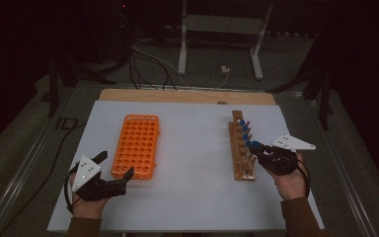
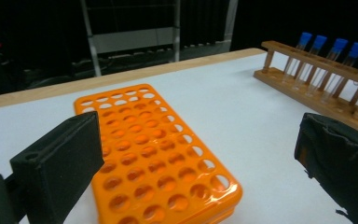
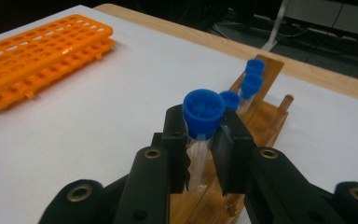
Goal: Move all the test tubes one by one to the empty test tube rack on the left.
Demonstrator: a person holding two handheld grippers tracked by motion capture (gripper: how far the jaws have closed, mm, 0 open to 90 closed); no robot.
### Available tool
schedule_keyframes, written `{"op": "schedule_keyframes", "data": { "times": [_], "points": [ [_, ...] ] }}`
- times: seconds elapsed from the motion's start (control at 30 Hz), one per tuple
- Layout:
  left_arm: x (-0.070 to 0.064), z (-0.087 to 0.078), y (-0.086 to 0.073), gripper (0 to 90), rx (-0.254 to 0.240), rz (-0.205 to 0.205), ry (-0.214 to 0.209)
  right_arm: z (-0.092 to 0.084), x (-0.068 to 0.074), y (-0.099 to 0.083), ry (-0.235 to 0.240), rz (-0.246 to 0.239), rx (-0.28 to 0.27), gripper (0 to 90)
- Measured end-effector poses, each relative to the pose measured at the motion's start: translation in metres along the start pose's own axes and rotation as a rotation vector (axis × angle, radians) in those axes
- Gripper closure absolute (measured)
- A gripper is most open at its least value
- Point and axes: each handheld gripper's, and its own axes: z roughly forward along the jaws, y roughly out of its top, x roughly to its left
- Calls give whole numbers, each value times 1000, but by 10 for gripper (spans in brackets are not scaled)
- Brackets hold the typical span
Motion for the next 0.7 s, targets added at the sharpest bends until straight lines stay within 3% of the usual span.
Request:
{"op": "schedule_keyframes", "data": {
  "times": [0.37,0.53,0.7],
  "points": [
    [-9,17,15,15,-36,14,-52,-17,5,26,-9,-28,-52,768],
    [-18,27,25,13,-20,14,-86,-14,10,30,4,-35,-55,768],
    [-29,39,33,13,-9,37,-106,-5,26,36,50,-61,-53,768]
  ]
}}
